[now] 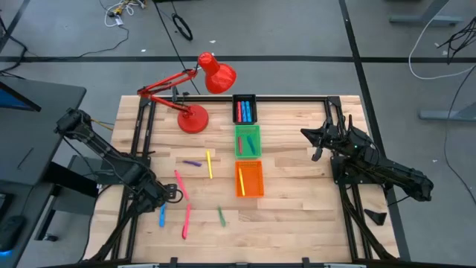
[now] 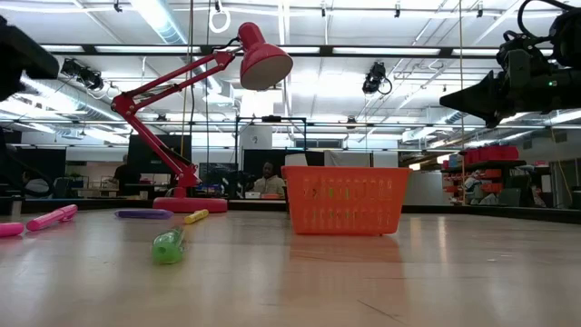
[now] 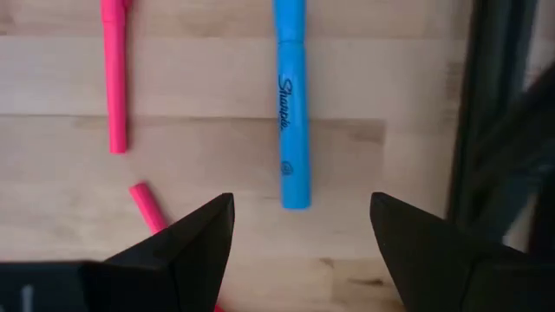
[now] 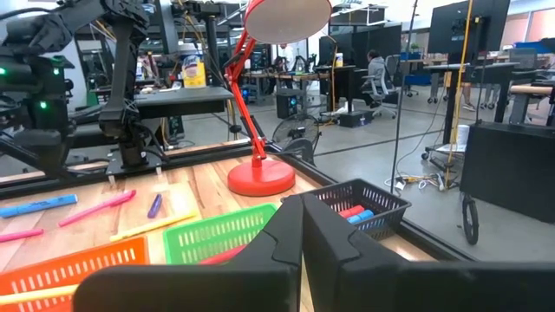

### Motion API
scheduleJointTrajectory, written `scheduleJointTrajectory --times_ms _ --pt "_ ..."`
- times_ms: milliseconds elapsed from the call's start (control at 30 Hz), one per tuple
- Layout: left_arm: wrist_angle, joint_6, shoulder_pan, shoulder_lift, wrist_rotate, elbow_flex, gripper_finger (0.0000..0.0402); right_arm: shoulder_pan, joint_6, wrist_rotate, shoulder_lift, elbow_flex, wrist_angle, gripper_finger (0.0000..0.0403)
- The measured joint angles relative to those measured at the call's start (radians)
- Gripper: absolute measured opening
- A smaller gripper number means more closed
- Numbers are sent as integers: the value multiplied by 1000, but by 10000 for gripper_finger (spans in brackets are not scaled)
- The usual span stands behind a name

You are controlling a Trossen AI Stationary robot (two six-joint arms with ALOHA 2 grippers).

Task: Pick & Place Markers
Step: Put the blue highlighter into the black bin

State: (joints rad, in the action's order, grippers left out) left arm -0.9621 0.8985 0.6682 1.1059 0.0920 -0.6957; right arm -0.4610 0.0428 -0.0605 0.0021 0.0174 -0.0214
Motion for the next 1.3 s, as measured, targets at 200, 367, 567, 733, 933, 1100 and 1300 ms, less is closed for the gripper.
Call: scheduleJointTrajectory --times_ms 200,367,567,733,933,1100,1300 --pt "83 -4 4 65 17 50 277 0 0 0 0 0 0 10" --pt "146 -24 4 125 29 85 277 0 0 0 0 0 0 10" --pt "221 -19 4 179 37 99 277 0 0 0 0 0 0 10" --pt "250 -22 4 231 37 99 277 0 0 0 0 0 0 10" --pt "312 -23 3 262 37 99 277 0 0 0 0 0 0 10" --pt "325 -24 3 271 37 99 248 0 0 0 0 0 0 10" --pt "325 -26 3 271 37 99 137 0 0 0 0 0 0 10"
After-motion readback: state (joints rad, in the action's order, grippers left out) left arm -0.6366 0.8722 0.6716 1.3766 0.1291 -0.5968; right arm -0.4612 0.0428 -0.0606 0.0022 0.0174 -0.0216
